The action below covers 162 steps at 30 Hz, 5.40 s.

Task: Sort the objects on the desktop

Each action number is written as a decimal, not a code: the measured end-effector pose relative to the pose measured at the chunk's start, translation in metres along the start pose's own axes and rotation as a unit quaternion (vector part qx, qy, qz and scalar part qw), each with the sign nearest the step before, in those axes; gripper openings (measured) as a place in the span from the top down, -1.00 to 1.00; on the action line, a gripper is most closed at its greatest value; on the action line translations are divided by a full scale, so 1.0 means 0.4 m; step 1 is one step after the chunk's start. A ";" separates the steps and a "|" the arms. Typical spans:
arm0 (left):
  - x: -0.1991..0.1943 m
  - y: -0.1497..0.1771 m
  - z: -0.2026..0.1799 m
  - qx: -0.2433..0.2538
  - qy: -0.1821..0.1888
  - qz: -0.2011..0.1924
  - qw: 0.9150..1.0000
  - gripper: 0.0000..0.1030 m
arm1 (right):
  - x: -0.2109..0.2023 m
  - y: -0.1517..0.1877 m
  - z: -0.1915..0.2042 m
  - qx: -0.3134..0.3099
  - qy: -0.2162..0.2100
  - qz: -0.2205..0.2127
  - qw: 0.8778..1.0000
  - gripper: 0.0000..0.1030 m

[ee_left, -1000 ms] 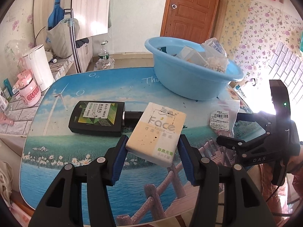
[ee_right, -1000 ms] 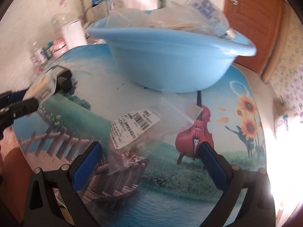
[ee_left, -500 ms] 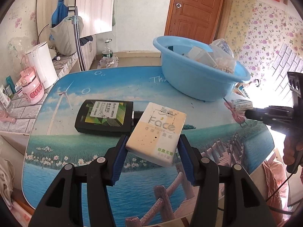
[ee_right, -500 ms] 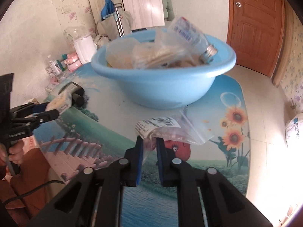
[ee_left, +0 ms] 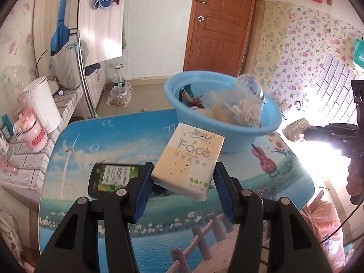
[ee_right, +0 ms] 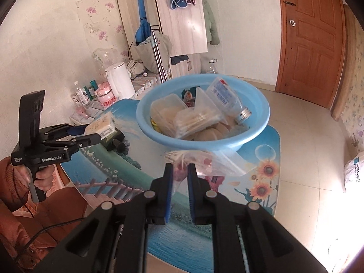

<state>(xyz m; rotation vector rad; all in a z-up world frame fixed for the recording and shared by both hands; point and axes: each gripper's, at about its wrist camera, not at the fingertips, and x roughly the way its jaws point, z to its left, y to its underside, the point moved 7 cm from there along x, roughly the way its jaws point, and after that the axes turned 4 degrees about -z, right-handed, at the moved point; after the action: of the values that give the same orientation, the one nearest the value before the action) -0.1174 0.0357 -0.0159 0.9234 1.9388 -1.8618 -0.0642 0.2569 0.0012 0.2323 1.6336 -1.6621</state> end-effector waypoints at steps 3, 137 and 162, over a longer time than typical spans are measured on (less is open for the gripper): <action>0.001 -0.049 -0.018 -0.004 0.014 -0.007 1.000 -0.01 | -0.010 -0.045 0.006 -0.001 -0.009 -0.018 1.000 0.76; 0.192 0.128 0.229 0.022 -0.011 0.124 0.992 -0.85 | 0.499 0.043 0.348 -0.175 -0.102 0.146 0.968 -0.10; 0.090 0.095 0.189 0.050 0.021 0.085 0.995 -0.73 | 0.442 0.028 0.410 -0.203 -0.135 0.133 0.961 0.49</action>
<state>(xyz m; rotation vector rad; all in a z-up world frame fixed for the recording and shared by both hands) -0.1370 -0.0307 -0.0765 1.1280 1.7429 -1.8674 -0.1151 0.0398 -0.0913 0.0145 1.6120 -1.0764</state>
